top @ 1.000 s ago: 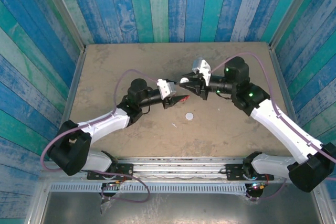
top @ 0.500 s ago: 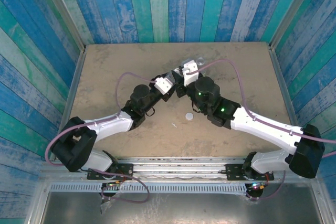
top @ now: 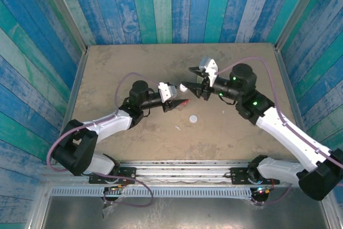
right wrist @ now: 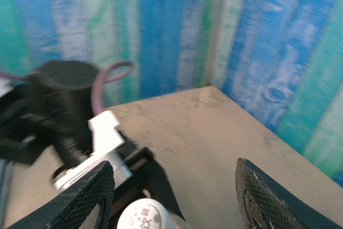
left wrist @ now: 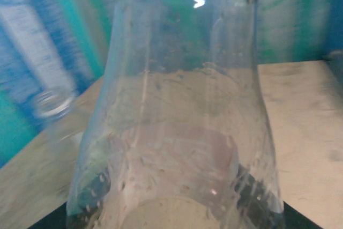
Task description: Screw on the bottle caps
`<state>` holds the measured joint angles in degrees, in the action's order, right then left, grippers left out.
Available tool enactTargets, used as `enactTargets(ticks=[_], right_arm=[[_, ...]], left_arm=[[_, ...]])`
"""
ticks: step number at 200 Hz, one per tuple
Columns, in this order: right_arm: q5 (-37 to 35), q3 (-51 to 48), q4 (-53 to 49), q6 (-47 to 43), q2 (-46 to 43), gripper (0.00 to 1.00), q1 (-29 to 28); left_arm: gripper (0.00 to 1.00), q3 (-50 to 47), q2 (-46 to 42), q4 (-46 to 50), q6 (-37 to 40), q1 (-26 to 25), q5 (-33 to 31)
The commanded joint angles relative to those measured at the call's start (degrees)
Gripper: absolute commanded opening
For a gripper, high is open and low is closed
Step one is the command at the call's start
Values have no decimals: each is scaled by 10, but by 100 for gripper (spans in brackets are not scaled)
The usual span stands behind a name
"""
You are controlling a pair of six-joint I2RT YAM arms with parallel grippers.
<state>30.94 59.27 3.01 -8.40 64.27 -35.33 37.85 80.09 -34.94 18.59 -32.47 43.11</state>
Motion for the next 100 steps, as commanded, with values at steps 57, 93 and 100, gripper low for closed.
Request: enactTargets(ticks=[57, 93, 100], right_arm=[[272, 49, -175, -133, 10, 53, 6], [266, 57, -171, -125, 26, 46, 6], [268, 59, -171, -123, 28, 43, 6]], left_arm=[[31, 98, 14, 187, 83, -1, 286], [31, 100, 17, 192, 86, -1, 282], [31, 98, 18, 193, 88, -1, 278]])
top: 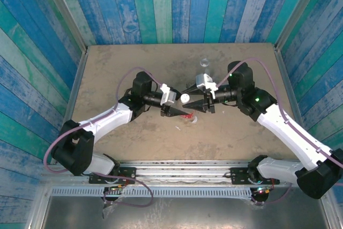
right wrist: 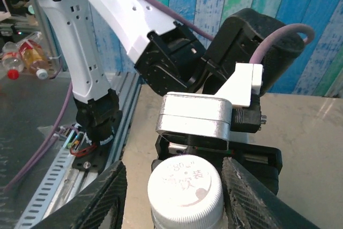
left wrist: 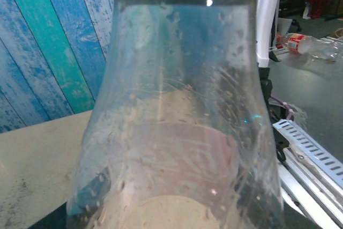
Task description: Screw on the bottle caps
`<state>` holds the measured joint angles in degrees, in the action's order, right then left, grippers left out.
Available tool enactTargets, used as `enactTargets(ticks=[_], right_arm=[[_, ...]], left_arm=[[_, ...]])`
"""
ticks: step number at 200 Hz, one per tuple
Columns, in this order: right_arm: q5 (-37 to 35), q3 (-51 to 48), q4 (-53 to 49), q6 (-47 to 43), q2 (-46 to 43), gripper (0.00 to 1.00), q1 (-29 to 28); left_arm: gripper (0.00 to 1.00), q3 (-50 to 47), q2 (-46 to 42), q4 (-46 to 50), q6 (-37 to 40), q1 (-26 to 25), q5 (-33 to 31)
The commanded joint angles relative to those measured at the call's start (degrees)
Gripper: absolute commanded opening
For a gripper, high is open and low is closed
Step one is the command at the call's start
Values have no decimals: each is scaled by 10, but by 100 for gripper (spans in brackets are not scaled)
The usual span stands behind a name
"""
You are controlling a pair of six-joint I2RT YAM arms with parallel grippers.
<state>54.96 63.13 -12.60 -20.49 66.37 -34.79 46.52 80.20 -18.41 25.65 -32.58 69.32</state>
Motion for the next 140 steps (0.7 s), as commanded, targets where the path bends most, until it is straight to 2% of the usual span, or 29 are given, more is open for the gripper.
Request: enactTargets(ticks=[1, 50, 70, 86, 101, 140], right_arm=[[27, 21, -14, -2, 8, 42, 1], [25, 27, -5, 11, 17, 22, 1], [-19, 25, -1, 25, 17, 16, 1], [-90, 16, 24, 53, 14, 7, 1], [-193, -1, 64, 103, 11, 1, 1], [-408, -49, 144, 188, 15, 1, -23]], left_arm=[[31, 11, 17, 28, 17, 1, 16], [31, 11, 25, 28, 20, 1, -11], [32, -5, 17, -20, -16, 1, -79], [32, -27, 7, -82, -55, 1, -177], [30, -41, 2, -121, -79, 1, -271], [27, -57, 9, -179, -105, -8, -441]])
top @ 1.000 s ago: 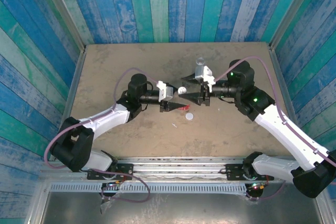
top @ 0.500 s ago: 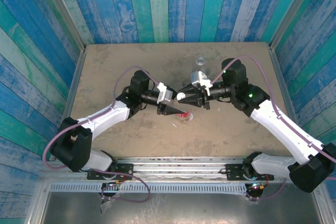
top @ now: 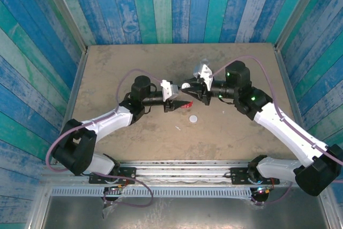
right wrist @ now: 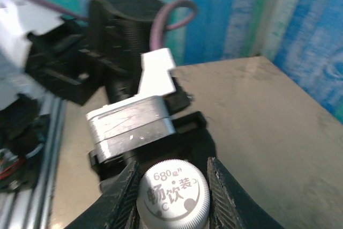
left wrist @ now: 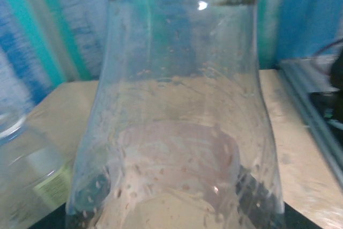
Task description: Screw on the bottle caps
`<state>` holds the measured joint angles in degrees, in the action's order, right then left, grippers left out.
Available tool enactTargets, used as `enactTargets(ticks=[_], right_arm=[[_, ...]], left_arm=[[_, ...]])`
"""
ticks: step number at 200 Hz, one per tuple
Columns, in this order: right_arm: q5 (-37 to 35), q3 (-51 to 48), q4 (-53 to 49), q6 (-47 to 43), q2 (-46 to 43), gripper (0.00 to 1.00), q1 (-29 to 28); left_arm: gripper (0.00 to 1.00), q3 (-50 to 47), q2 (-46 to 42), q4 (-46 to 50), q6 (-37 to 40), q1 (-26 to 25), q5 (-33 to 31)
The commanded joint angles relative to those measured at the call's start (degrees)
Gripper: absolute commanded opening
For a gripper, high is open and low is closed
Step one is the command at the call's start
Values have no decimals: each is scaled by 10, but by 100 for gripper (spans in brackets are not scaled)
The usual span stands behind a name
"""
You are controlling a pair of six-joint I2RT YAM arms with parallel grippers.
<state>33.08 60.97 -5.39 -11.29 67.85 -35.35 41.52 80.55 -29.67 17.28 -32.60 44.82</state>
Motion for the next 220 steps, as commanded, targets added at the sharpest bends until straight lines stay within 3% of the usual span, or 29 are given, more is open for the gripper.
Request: enactTargets(ticks=[1, 21, 43, 73, 101, 119, 159, 181, 194, 220], right_arm=[[-194, -28, 73, 98, 1, 1, -19], [-291, -35, 83, 142, 14, 1, -35], [-370, -38, 77, 177, 28, 1, -46], [-406, -37, 72, 196, 26, 4, -47], [-355, -17, 59, 188, 35, 5, -47], [-344, -9, 58, 182, 39, 4, -47], [-376, -5, 40, 157, 30, 4, -37], [-393, -16, 25, 158, 14, 4, -8], [-392, -23, 16, 167, 0, 4, 29], [-396, -32, 12, 164, -26, 4, 93]], left_arm=[[27, -7, 6, -65, -21, -8, -201], [28, -4, 13, -55, 11, -34, -285], [29, -8, 19, -75, 16, -50, -336], [29, -21, 20, -99, 9, -51, -358], [33, -20, 30, -92, 18, -51, -338], [41, -21, 33, -95, 17, -51, -314], [86, -31, 25, -107, 4, -51, -246], [100, -47, 6, -127, -13, -50, -212], [94, -62, -4, -155, -28, -46, -199], [94, -92, -12, -223, -83, -22, -186]])
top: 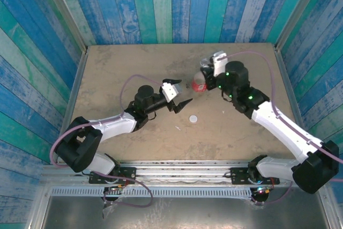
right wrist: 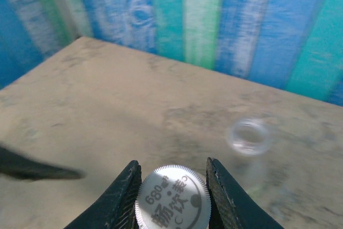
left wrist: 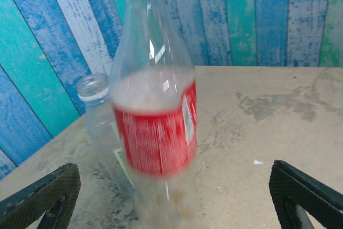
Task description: Screw on the bottle caps
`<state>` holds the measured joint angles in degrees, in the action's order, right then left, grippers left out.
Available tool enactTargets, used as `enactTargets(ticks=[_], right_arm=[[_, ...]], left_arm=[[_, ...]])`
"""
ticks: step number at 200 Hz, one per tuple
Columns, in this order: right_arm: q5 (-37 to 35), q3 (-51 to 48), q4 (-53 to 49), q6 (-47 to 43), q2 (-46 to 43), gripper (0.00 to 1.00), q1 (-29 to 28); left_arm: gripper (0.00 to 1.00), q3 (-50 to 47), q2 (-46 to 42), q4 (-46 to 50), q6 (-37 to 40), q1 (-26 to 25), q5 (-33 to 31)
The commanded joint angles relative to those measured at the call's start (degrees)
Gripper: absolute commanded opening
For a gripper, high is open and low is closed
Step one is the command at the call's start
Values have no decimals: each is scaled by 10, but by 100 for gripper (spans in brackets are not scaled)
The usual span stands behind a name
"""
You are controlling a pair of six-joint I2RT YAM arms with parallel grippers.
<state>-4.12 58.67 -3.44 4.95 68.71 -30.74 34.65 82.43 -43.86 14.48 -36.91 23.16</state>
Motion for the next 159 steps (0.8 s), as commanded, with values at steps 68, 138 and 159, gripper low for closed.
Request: enactTargets(ticks=[68, 138, 159], right_arm=[[20, 44, 23, -24, 54, 4, 196], [54, 151, 26, -29, 222, 6, 238], [59, 162, 18, -26, 242, 9, 241]], left_arm=[[94, -32, 0, -127, -89, 32, 17], [94, -32, -5, -83, -68, 32, 2], [94, -33, -4, -75, -66, 32, -1]])
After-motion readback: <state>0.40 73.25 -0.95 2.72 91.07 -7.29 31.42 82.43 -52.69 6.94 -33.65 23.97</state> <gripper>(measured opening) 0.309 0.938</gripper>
